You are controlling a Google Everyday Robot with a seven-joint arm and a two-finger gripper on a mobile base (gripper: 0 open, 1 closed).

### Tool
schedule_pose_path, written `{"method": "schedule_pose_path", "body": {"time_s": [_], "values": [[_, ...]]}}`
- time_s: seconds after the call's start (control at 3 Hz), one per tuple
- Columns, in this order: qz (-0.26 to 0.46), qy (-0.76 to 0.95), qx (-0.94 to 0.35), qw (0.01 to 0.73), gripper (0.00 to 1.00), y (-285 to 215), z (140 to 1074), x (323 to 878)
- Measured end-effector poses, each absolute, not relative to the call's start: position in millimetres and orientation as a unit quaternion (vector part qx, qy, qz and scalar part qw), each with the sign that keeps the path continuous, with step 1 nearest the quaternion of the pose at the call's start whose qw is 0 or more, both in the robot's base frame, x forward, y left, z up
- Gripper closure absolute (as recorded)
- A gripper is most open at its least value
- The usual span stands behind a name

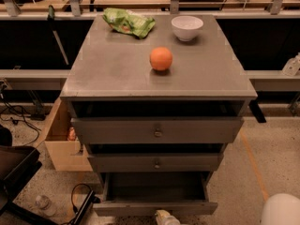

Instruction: Close bottom drawer

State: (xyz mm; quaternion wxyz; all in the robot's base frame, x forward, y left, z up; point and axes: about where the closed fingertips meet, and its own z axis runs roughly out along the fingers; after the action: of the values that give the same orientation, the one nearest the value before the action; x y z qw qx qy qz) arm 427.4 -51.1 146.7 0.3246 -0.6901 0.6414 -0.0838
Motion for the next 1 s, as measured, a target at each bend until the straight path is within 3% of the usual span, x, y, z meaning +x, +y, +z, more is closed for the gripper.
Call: {"method": "schedule_pose_path", "body": {"time_s": [0.33, 1.0], "values": [[-0.078, 0.663, -0.665, 0.334, 1.0, -79.3, 147.0, 430.1], [-0.124, 0.737, -0.575, 0.333, 1.0, -207.3, 187.7, 462.3]]}}
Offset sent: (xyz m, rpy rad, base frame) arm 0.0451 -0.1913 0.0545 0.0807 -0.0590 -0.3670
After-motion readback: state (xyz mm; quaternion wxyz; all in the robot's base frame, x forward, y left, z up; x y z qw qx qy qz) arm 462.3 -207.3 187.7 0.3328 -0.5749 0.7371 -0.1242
